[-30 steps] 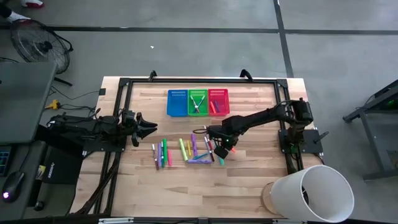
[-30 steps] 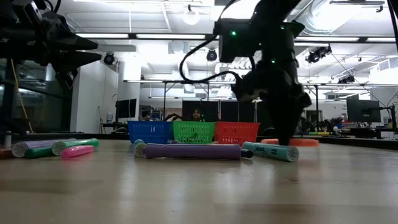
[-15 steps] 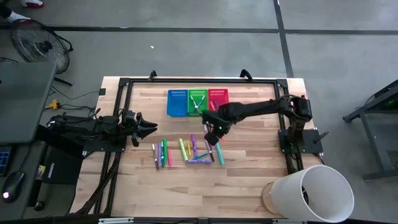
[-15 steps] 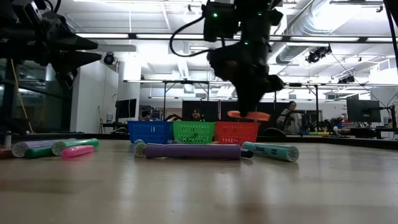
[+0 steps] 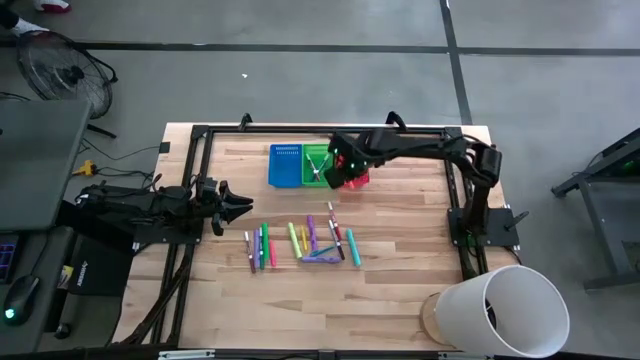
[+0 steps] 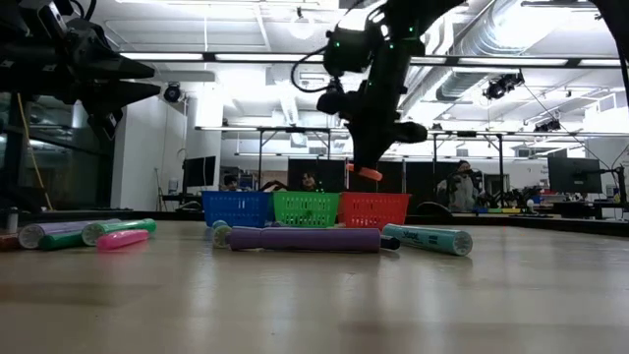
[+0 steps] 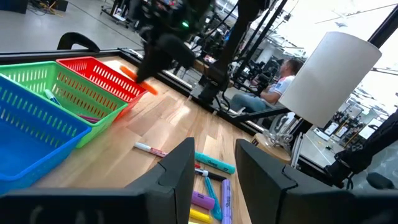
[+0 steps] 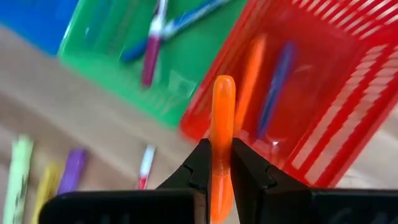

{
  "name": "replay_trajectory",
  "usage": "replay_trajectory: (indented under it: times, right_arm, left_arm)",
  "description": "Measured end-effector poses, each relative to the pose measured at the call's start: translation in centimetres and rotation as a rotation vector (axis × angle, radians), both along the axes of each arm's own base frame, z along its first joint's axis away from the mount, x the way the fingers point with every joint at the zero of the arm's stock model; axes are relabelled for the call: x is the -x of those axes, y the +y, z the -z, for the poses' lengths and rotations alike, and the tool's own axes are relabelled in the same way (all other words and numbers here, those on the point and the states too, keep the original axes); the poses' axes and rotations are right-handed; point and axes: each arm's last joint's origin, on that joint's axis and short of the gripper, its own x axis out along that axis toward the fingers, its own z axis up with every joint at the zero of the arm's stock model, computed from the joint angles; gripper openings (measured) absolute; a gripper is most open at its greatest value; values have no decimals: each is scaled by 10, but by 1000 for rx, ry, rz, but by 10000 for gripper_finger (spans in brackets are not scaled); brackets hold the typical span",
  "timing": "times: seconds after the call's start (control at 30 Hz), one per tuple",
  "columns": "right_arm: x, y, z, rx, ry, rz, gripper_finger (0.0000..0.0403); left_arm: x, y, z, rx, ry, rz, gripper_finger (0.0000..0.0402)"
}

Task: Pick & Place Markers
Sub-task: Put the orange highlighter into the red bin

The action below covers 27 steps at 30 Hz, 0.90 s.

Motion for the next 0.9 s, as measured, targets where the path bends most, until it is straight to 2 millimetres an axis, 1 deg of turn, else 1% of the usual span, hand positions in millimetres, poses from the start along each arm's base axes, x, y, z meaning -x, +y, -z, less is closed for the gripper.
replay_trajectory:
  times: [0.17,0.27,0.37,0.47,0.57,0.67,0.77,0.9]
  right_arm:
    - [8,-29,-1,17,-33,81,31]
    - [13,-39,-2,22,-37,105,30]
    - [16,-46,-2,26,-35,110,28]
    - [17,-48,1,31,-45,112,31]
    - [20,-46,10,13,-32,127,34]
    - [23,-44,22,4,-22,127,34]
    - [26,-41,31,-16,-12,122,34]
    - [26,-39,34,-19,-11,118,48]
  left_arm:
    - [0,0,0,0,0,0,115]
    - [0,0,0,0,0,0,115]
    - [0,0,0,0,0,0,115]
    - [0,0,0,0,0,0,115]
    - [0,0,0,1,-4,-1,115]
    - [0,1,-3,8,-38,-42,115]
    - [0,2,-3,8,-36,-65,115]
    - [0,2,-1,5,-14,-64,115]
